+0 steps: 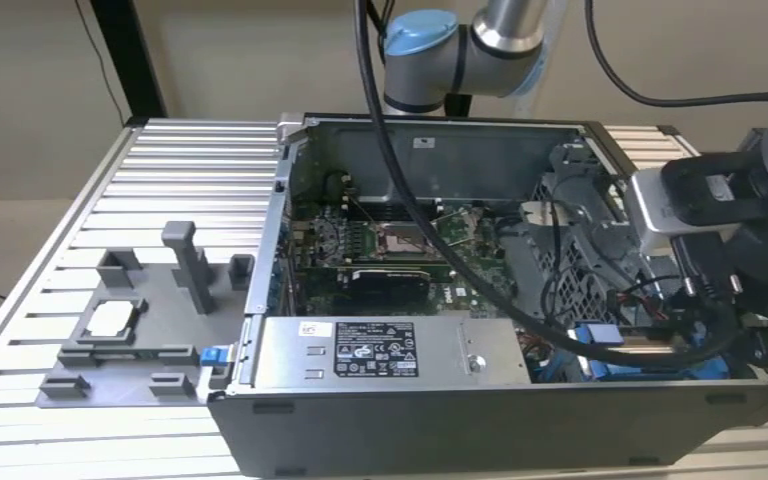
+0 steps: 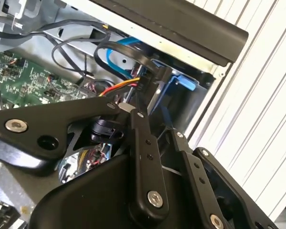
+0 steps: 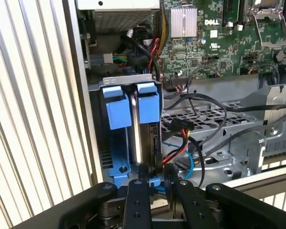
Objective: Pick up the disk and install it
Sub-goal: 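Insert the first disk wire, then insert the second disk wire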
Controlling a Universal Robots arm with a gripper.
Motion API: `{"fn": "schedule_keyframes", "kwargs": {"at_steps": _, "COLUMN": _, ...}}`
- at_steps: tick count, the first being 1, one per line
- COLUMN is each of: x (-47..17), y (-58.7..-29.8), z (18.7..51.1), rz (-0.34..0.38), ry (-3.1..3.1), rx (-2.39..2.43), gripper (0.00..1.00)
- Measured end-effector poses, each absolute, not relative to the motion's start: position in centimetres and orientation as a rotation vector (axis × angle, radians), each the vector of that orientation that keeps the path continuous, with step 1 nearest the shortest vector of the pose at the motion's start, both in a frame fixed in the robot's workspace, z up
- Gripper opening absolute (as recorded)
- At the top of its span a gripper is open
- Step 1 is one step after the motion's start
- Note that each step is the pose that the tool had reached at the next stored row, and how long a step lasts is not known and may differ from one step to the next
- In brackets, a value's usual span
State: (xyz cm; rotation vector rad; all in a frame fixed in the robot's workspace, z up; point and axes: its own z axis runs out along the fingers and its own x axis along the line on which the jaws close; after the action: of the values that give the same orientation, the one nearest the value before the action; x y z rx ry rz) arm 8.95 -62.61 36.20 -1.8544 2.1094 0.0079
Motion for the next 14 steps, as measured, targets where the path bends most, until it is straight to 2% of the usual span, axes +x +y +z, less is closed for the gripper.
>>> {"fn": "schedule_keyframes", "kwargs": {"at_steps": 9, "x": 10.4, "y": -63.4, "z": 36.2, "rz": 0.045, "ry": 2.096, "rx": -1.834, "gripper": 1.00}}
{"fn": "schedule_keyframes", "kwargs": {"at_steps": 10, "x": 10.5, "y": -63.5, "z": 36.2, "rz": 0.046, "ry": 2.095, "rx": -1.833, "gripper": 0.00}}
{"fn": "schedule_keyframes", "kwargs": {"at_steps": 14, "x": 10.9, "y": -63.8, "z": 36.2, "rz": 0.050, "ry": 2.094, "rx": -1.831, "gripper": 0.00}}
